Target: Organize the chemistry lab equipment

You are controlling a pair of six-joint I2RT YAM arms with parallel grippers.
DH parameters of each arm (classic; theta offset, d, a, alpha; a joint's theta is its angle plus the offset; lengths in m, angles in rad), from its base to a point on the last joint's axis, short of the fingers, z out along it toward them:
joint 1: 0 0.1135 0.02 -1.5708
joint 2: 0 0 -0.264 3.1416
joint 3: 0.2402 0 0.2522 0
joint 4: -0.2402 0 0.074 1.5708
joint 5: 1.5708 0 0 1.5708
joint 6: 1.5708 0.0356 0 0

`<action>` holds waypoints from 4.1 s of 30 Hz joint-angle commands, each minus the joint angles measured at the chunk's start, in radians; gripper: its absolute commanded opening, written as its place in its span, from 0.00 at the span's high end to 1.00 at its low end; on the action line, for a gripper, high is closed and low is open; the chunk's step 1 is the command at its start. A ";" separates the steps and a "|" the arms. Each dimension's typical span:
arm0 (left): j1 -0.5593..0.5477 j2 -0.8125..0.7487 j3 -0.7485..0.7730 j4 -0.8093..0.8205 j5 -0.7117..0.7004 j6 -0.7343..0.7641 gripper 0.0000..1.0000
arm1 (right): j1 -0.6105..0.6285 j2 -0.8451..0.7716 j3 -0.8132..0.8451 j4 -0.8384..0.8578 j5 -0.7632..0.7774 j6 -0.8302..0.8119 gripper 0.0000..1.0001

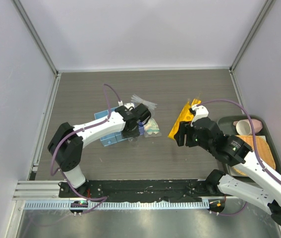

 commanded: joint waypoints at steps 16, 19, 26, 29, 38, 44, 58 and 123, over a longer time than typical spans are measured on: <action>0.000 -0.019 -0.109 0.065 -0.021 0.013 0.99 | 0.006 0.015 0.015 0.002 -0.008 0.013 0.33; 0.000 -0.037 -0.116 0.062 -0.005 0.036 1.00 | 0.006 0.018 0.016 0.002 -0.006 0.020 0.33; -0.001 -0.145 -0.031 -0.042 0.037 0.149 1.00 | 0.006 0.015 0.042 -0.013 -0.008 0.029 0.34; 0.000 -0.176 0.067 -0.131 -0.009 0.200 1.00 | 0.006 0.013 0.052 -0.014 -0.011 0.032 0.34; 0.096 -0.102 0.388 -0.265 -0.086 0.349 1.00 | 0.006 0.010 0.072 -0.024 -0.020 0.036 0.34; 0.262 -0.047 0.425 -0.176 0.025 0.407 1.00 | 0.006 -0.005 0.073 -0.036 -0.017 0.037 0.34; 0.300 0.255 0.646 -0.116 0.069 0.396 1.00 | 0.006 -0.004 0.072 -0.036 0.003 0.026 0.34; 0.308 0.280 0.526 -0.097 0.123 0.320 0.73 | 0.006 -0.025 0.033 -0.014 0.004 0.036 0.34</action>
